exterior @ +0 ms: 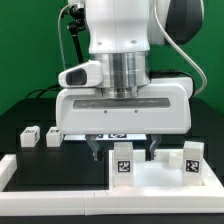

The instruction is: Assemble square table

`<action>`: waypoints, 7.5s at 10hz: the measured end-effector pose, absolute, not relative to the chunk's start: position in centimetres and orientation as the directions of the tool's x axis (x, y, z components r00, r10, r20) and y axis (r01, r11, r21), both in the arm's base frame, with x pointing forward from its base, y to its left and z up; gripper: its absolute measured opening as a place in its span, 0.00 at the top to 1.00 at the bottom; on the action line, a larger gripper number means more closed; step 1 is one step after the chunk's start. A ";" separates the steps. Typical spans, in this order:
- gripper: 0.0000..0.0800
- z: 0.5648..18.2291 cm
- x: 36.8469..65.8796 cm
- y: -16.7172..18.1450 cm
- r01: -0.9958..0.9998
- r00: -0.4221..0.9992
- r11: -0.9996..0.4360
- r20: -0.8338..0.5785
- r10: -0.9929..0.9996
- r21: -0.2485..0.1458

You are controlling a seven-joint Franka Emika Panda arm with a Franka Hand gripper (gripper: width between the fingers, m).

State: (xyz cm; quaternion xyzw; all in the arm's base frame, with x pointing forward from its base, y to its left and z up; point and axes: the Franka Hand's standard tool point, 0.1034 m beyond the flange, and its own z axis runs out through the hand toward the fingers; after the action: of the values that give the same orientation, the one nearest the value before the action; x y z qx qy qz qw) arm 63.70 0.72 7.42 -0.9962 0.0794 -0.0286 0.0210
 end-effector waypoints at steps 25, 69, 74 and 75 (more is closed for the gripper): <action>0.19 6.8 62.7 1.3 -0.654 0.755 -0.754 0.008 -0.656 -0.062; 0.19 9.5 61.7 3.5 -0.918 0.368 -0.345 -0.096 -0.925 -0.194; 0.19 10.3 62.0 3.0 -0.675 0.725 -0.707 -0.009 -0.689 -0.212; 0.19 10.6 61.7 2.7 -0.580 0.802 -0.786 0.021 -0.598 -0.214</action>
Offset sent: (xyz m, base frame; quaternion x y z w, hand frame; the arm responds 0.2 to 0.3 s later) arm 0.0000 0.0000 0.0000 0.0000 0.0000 0.1938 0.9810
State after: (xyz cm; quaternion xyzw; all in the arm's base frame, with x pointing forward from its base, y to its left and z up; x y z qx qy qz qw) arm 61.71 2.69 10.57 -0.9439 0.3120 -0.0437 0.0987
